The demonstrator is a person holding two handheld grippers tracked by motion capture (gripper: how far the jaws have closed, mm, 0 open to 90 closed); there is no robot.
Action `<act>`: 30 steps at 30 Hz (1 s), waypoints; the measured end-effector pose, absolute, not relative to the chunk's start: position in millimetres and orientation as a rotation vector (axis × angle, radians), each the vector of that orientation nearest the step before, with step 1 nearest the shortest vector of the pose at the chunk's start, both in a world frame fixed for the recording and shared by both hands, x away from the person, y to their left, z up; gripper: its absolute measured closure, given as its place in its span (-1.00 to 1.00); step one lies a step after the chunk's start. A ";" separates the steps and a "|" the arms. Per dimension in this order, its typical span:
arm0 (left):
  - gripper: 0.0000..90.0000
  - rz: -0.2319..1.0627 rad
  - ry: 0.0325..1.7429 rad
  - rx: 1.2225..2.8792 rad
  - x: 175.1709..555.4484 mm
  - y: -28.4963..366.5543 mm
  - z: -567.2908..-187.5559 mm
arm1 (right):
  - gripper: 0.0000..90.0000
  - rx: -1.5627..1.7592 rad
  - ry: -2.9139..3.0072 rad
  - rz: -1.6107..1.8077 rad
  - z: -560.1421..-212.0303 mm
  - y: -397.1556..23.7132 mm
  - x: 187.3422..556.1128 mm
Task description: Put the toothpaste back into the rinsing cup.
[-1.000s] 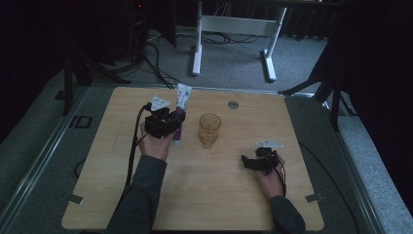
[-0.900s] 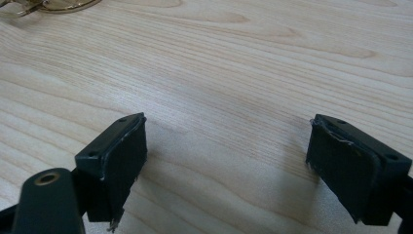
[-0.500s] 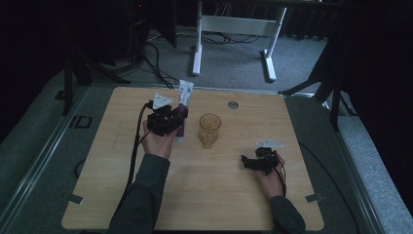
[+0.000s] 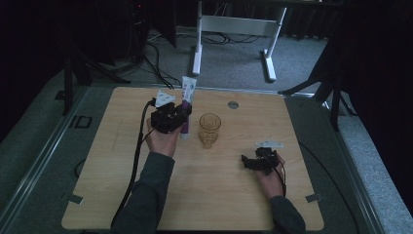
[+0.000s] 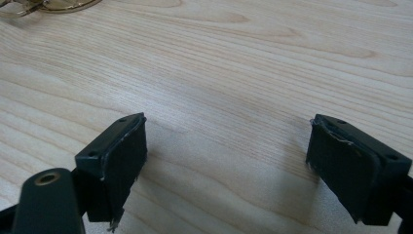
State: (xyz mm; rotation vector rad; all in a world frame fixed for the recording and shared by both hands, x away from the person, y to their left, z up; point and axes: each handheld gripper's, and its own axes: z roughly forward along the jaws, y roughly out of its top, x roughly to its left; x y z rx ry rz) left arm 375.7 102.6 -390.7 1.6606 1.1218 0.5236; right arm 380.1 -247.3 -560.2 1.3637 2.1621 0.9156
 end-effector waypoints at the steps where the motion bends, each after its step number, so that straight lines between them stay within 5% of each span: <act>1: 0.61 0.524 1.122 1.661 375.7 102.6 -390.7 | -0.67 1.364 2.162 0.916 -560.2 -247.3 380.1; 30: 0.61 0.531 1.058 1.590 380.3 85.1 -392.1 | -0.67 1.364 2.162 0.916 -560.2 -247.2 380.2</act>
